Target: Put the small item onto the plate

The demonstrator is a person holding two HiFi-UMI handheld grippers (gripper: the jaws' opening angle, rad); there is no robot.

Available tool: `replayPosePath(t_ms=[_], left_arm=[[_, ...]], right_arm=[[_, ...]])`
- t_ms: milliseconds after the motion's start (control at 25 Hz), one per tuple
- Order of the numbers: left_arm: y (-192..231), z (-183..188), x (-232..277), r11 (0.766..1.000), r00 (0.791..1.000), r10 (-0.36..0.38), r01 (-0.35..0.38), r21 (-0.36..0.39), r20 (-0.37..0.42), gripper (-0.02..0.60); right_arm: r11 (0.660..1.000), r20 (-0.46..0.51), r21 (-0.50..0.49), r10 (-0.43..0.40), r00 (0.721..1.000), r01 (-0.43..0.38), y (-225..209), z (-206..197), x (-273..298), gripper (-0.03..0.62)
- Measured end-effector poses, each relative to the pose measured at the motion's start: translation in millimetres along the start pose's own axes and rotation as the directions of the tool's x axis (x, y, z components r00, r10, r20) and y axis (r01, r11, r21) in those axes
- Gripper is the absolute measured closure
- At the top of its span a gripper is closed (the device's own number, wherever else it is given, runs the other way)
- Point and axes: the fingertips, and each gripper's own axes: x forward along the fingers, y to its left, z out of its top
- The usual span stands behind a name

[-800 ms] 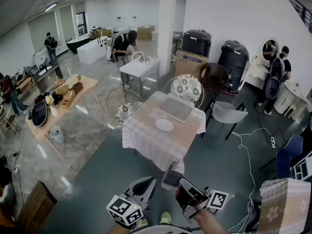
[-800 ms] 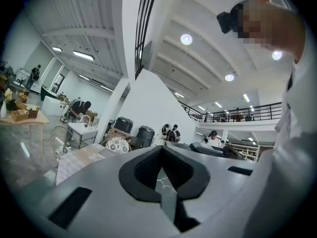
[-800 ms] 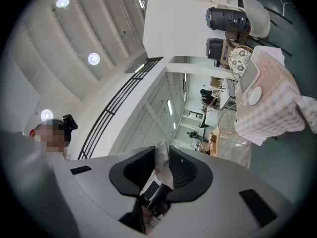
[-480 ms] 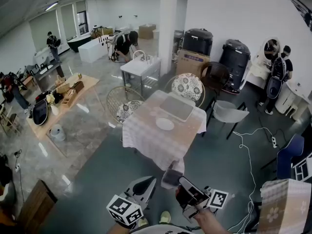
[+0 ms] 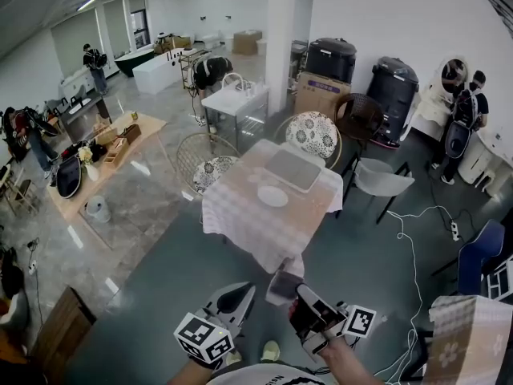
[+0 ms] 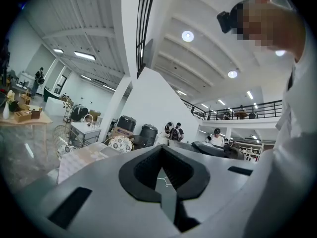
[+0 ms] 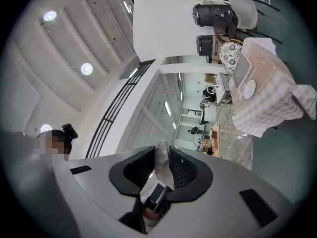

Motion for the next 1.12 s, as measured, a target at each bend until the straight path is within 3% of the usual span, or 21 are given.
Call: replayPosePath(t_ms=[600, 840, 1120], left_arm=[[-6.2, -5.6, 49.2, 0.999, 0.999, 0.037, -0.037, -0.021, -0.002, 0.577], [8.8, -4.4, 67.9, 0.999, 0.999, 0.035, -0.035, -0.015, -0.004, 0.577], [54.7, 1.3, 96.2, 1.000, 1.000, 0.015, -0.015, 0.008, -0.014, 0.577]], right_arm=[[0.998, -0.006, 0.061, -0.004, 1.000, 0.004, -21.0, 49.1, -11.0, 0.500], [0.998, 0.002, 0.058, -0.008, 1.000, 0.008, -32.6, 65.2, 1.1, 0.500], [0.998, 0.010, 0.048, -0.036, 0.999, 0.035, -59.5, 81.6, 42.5, 0.500]])
